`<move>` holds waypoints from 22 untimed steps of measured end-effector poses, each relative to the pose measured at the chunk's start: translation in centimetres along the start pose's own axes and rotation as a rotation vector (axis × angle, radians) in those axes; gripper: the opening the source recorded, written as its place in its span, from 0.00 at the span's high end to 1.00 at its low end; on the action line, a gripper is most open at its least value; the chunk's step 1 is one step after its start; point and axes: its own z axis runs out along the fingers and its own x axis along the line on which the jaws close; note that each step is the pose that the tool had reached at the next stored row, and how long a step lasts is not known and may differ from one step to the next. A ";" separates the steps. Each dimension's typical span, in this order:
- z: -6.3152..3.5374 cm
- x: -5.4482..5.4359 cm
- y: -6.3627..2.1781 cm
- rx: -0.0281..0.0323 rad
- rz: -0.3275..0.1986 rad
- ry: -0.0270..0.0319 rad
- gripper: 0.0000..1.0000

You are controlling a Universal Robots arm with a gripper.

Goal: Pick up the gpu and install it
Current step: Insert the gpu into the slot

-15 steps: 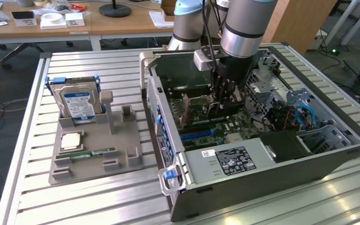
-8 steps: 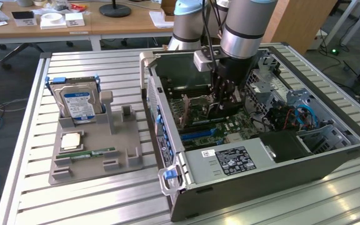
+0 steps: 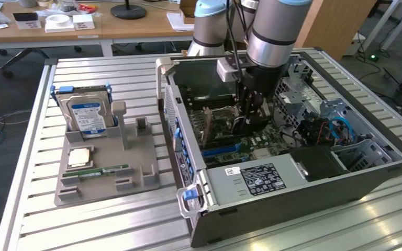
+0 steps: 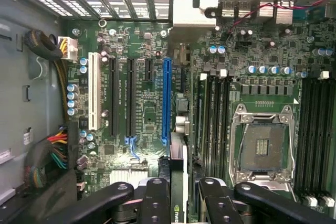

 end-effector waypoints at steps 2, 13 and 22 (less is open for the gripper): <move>0.00 0.2 0.04 0.0000 0.000 -0.0001 0.74; 0.67 0.3 0.42 0.0003 0.000 0.0000 0.74; 0.80 0.6 0.88 0.0003 0.000 -0.0001 0.74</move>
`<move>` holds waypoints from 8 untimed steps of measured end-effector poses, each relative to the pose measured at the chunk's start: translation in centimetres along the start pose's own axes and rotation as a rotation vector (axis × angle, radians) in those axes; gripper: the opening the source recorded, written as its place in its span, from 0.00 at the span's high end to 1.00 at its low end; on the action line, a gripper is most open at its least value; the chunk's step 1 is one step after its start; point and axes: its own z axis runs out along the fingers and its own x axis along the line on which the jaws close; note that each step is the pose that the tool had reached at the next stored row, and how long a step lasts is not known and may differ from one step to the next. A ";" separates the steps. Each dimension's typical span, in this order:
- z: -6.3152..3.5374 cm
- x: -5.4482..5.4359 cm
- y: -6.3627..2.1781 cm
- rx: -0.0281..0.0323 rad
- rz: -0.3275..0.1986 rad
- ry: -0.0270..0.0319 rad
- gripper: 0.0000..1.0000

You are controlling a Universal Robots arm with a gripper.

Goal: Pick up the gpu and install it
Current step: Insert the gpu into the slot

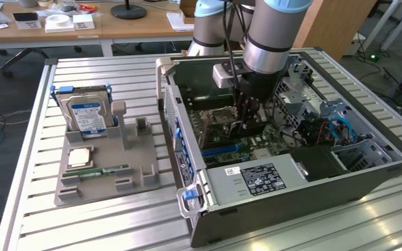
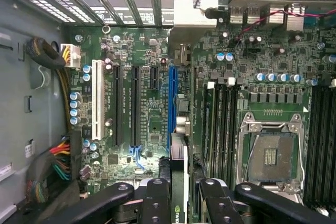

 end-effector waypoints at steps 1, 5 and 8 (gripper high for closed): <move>0.00 0.1 0.06 0.0000 0.000 0.0000 0.74; 0.04 0.2 0.32 0.0000 0.000 -0.0001 0.74; 0.09 0.3 0.55 0.0001 0.000 0.0000 0.74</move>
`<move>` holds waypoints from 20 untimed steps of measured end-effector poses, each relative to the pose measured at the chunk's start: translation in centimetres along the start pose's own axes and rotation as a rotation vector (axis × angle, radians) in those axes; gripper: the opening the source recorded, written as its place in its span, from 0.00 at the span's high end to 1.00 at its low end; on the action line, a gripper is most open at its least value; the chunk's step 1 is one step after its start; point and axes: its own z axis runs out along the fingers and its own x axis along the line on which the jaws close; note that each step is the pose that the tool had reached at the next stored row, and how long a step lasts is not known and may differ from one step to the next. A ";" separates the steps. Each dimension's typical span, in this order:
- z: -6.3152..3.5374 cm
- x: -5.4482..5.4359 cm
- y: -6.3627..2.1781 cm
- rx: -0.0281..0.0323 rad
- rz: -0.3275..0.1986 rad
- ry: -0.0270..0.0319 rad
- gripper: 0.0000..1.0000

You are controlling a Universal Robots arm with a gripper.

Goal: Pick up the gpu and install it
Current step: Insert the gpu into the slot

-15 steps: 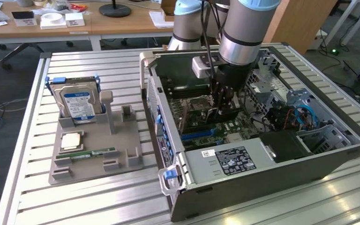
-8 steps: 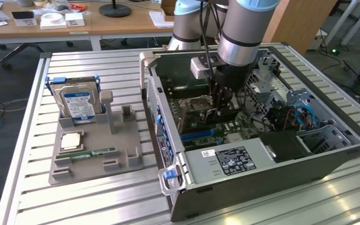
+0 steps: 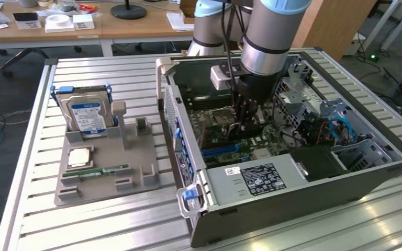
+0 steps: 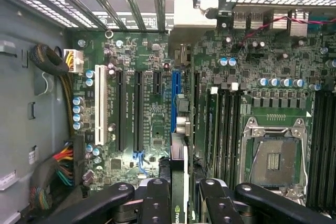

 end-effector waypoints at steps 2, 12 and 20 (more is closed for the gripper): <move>0.01 0.0 0.05 0.0000 0.000 0.0000 0.74; 0.11 0.3 0.56 0.0019 0.000 -0.0013 0.74; 0.10 0.5 0.96 0.0050 -0.001 -0.0025 0.74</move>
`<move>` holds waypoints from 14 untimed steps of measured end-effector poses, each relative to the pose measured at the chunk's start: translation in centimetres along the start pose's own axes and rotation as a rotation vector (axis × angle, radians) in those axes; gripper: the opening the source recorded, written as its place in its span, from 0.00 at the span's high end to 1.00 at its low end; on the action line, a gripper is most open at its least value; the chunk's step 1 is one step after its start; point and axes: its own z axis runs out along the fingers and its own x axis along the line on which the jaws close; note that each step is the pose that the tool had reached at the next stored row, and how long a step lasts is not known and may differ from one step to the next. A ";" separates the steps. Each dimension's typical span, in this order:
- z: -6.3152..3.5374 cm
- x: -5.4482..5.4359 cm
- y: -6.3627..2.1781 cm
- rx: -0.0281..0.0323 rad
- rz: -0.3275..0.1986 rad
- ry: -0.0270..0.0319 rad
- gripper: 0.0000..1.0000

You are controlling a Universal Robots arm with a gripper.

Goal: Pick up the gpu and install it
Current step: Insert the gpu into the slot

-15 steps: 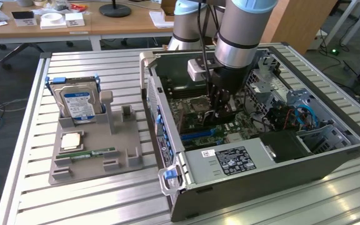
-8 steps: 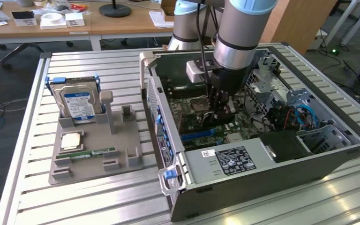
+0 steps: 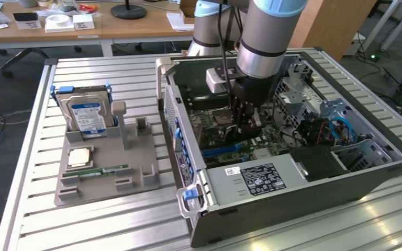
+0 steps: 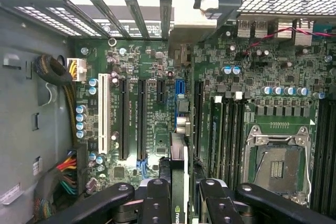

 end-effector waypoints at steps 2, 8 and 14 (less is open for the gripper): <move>0.00 0.2 0.07 0.0001 0.000 -0.0003 0.74; 0.03 0.3 0.33 0.0006 0.000 -0.0004 0.74; 0.07 0.3 0.53 0.0013 0.000 -0.0003 0.74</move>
